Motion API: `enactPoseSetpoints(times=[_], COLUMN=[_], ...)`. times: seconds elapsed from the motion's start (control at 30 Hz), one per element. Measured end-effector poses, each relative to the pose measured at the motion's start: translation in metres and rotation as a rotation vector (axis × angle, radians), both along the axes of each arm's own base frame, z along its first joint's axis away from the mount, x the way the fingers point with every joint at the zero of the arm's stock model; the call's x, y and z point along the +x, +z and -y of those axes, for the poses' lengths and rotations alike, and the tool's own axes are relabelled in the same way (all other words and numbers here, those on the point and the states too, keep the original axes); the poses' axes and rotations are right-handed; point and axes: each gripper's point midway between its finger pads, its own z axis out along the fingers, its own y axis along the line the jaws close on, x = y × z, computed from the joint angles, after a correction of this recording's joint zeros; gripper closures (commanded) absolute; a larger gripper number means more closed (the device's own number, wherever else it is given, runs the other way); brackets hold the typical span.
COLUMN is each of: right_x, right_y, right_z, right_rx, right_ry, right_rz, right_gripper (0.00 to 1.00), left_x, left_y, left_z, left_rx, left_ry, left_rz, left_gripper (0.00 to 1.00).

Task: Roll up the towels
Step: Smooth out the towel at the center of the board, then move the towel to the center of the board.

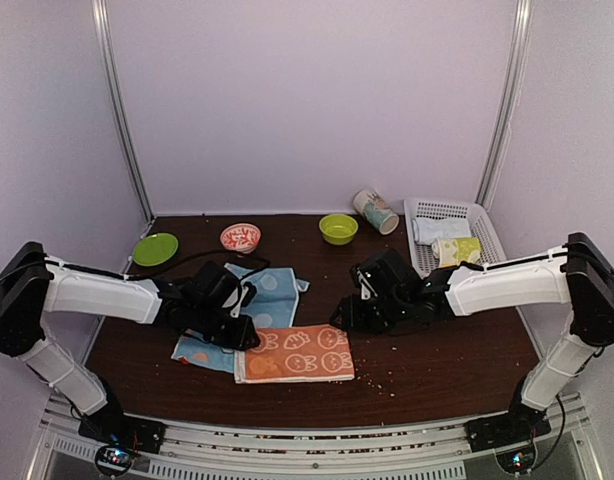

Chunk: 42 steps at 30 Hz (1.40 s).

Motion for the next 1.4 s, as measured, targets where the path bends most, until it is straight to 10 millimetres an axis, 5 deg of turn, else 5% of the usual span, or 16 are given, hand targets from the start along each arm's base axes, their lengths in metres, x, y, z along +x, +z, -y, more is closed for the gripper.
enactPoseSetpoints(times=[0.1,0.27,0.47,0.77,0.97,1.1,1.4], right_x=[0.006,-0.014,-0.030,-0.030,-0.031,-0.032,-0.036], right_y=[-0.007,-0.036,-0.056,-0.059,-0.063,-0.068,-0.068], right_z=[0.009,0.020,0.027,0.019,0.017,0.021,0.041], right_rx=[0.006,0.014,0.022,0.062,0.066,0.051,-0.006], right_ry=[-0.037,-0.038,-0.047,-0.039,-0.039,-0.047,-0.059], right_rz=[-0.020,-0.106,-0.177,-0.192,-0.203,-0.210,-0.189], right_gripper=[0.47,0.48,0.49,0.58,0.85,1.00,1.00], left_x=[-0.001,0.001,0.026,0.064,0.069,0.079,0.089], left_y=[0.016,0.034,0.037,0.007,-0.025,-0.026,-0.026], left_z=[-0.001,-0.007,-0.034,-0.085,-0.101,-0.101,-0.109], left_rx=[-0.021,-0.027,0.035,0.106,0.149,0.116,0.058], left_ry=[-0.007,0.005,0.115,0.329,0.394,0.433,0.522], left_rz=[0.025,0.070,0.116,0.092,0.027,0.039,0.060], left_gripper=[0.75,0.74,0.80,0.91,1.00,1.00,1.00])
